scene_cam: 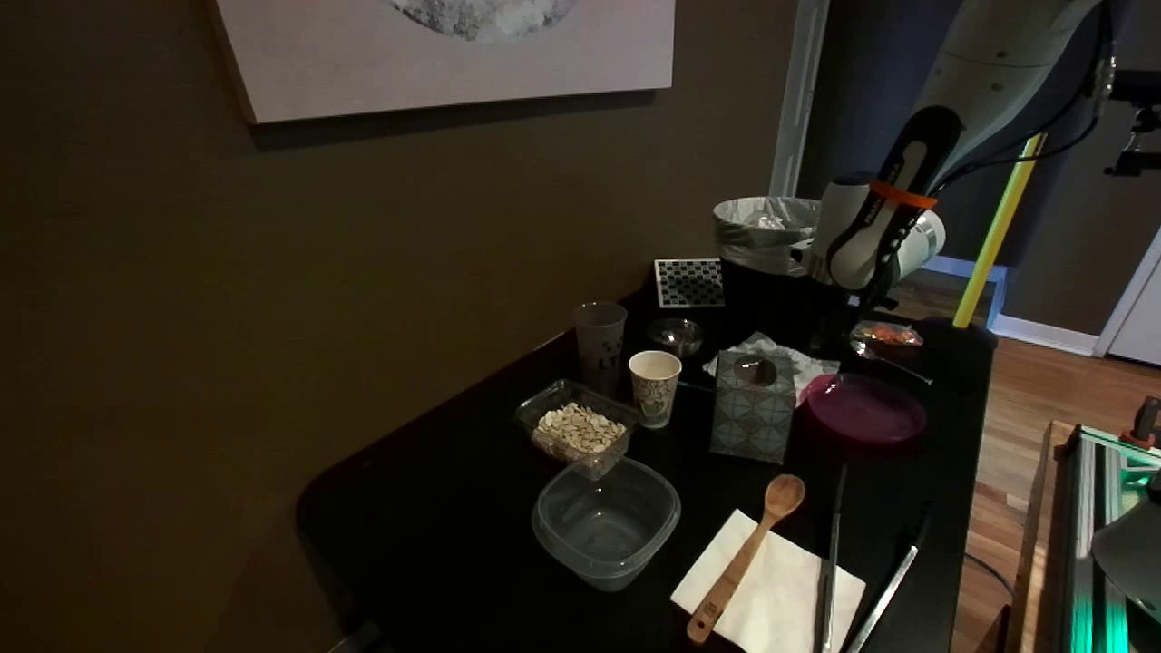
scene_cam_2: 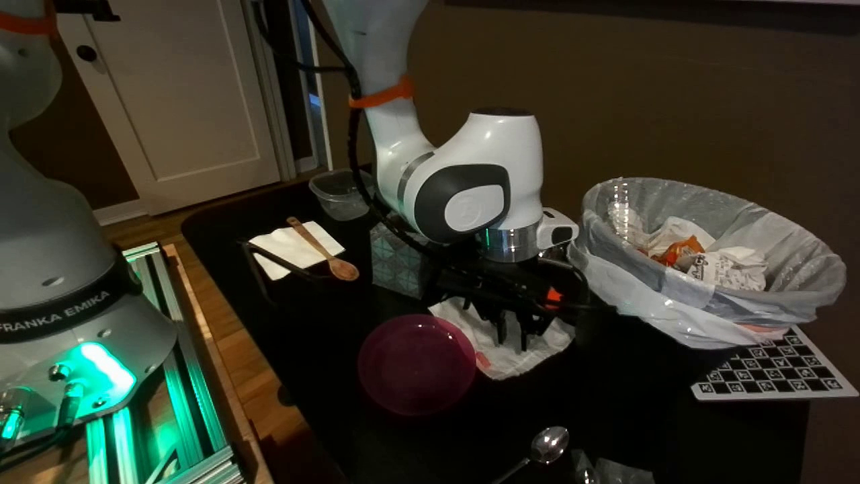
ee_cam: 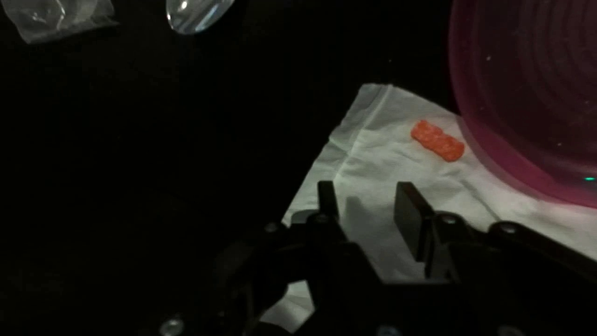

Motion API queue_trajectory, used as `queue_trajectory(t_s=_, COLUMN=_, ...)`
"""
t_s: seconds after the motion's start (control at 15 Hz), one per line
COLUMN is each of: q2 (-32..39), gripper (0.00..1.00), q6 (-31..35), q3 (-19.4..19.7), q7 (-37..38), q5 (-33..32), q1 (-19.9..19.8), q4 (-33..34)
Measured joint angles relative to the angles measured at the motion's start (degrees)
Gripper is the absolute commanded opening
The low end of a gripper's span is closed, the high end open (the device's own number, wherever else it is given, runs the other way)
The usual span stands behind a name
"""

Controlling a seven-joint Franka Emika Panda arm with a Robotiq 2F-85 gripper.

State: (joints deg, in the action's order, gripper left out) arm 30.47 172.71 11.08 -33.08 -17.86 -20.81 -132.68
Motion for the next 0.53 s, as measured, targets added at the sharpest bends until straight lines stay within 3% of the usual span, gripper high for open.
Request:
queue_trajectory(t_s=0.07, q2=-0.34, gripper=0.77, q6=0.08, q3=0.47, q7=1.81, q5=0.13, q1=0.14, q4=-0.46)
queue_trajectory(t_s=0.27, q2=-1.19, gripper=1.00, q6=2.22, q3=1.52, q7=8.25, q5=1.03, q1=0.15, q4=-2.27)
queue_trajectory(t_s=0.53, q2=-1.22, gripper=1.00, q6=8.94, q3=2.69, q7=15.08, q5=4.71, q1=0.00, q4=-4.76)
